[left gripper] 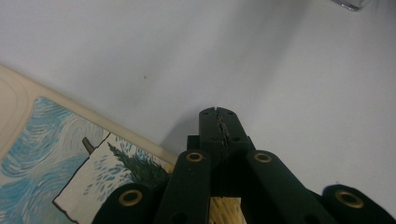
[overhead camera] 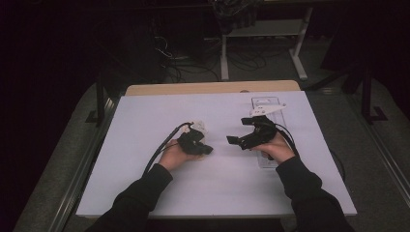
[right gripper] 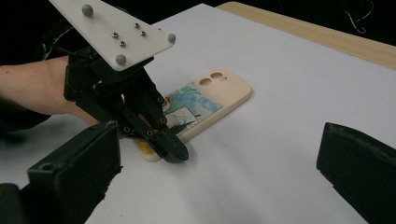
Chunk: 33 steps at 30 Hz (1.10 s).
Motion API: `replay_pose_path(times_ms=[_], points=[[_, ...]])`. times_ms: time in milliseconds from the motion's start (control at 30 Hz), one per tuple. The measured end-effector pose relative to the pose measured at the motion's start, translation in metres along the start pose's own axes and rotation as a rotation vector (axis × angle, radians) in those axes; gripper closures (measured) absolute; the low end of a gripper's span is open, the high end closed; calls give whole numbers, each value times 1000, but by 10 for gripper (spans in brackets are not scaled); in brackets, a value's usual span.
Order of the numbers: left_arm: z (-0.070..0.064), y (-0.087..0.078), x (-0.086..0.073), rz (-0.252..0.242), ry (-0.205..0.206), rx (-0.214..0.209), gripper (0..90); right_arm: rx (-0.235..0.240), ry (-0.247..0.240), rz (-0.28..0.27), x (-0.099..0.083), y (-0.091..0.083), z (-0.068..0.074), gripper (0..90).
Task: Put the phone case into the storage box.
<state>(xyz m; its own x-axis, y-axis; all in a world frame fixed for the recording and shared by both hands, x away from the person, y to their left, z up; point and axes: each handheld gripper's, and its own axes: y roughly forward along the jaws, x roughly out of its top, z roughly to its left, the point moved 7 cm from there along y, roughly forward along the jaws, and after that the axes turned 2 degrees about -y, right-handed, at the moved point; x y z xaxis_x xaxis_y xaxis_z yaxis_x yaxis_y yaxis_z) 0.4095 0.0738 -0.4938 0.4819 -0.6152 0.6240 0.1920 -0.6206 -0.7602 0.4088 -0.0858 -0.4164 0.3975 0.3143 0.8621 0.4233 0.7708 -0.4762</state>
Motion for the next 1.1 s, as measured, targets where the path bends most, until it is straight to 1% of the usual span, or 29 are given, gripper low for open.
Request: replay_pose_path(times_ms=[33, 67, 133, 167, 200, 233, 300, 333, 367, 400, 433, 500, 533, 567, 600, 633, 667, 767, 800, 833, 867, 900, 933, 967, 1067, 1100], points=[[0, -1, 0, 4, 0, 2, 897, 0, 1, 0, 0, 0, 0, 0], [1, -2, -2, 19, 14, 8, 898, 0, 0, 0, 0, 0, 0, 0], [1, -4, -3, 25, 22, 18, 898, 1, 0, -2, 0, 0, 0, 0], [0, -4, -4, 21, 12, 21, 898, 1, 1, -2, 0, 0, 0, 0], [1, -6, -5, 33, 25, 24, 898, 2, 1, -2, 0, 0, 0, 0], [1, -7, -7, 44, 27, 28, 898, 2, 1, -2, 0, 0, 0, 0], [1, -9, -8, 49, 31, 39, 898, 2, 0, -3, 0, 0, 0, 0], [0, -10, -9, 48, 21, 40, 898, 2, 0, -2, 0, 0, 0, 0], [2, -12, -11, 60, 33, 43, 898, 1, -1, 0, 0, 0, 0, 0], [1, -13, -12, 58, 22, 45, 898, 1, -1, 0, 0, 0, 0, 0], [3, -15, -14, 74, 37, 48, 898, 1, 0, 0, 0, 0, 0, 0], [6, -19, -17, 75, 17, 67, 898, 2, 1, -1, 0, 0, 0, 0], [8, -21, -18, 88, 22, 69, 899, 2, -1, -4, 0, 0, 0, 0], [9, -23, -20, 86, 13, 74, 898, 2, -1, -5, 0, 0, -1, 0], [11, -25, -22, 89, 17, 79, 898, 2, 0, -5, 0, 0, -1, 0], [11, -25, -22, 82, 5, 81, 898, 3, -1, -4, 0, 0, -1, 0], [12, -28, -25, 91, 11, 82, 899, 2, 0, -5, 0, 0, -1, 0], [15, -32, -29, 83, -3, 96, 898, 3, 2, -4, 0, 0, -1, 0], [16, -34, -31, 92, 3, 99, 898, 4, -2, -5, 0, 0, -1, 0], [18, -36, -32, 87, -5, 100, 898, 3, -1, -6, 0, 0, -1, 0], [20, -38, -34, 93, -4, 103, 899, 3, -1, -6, 0, 0, -1, 0], [22, -40, -36, 93, -12, 108, 898, 4, -2, -6, 0, 0, -1, 0], [23, -40, -37, 77, -30, 107, 898, 4, -2, -5, 0, 0, -1, 0], [25, -42, -39, 85, -26, 112, 898, 3, -1, -5, 0, 0, -1, 0], [30, -48, -43, 88, -42, 118, 898, 3, -3, -5, 0, 0, 0, 0], [32, -50, -45, 99, -38, 122, 898, 3, -2, -5, 0, 0, 0, 0]])
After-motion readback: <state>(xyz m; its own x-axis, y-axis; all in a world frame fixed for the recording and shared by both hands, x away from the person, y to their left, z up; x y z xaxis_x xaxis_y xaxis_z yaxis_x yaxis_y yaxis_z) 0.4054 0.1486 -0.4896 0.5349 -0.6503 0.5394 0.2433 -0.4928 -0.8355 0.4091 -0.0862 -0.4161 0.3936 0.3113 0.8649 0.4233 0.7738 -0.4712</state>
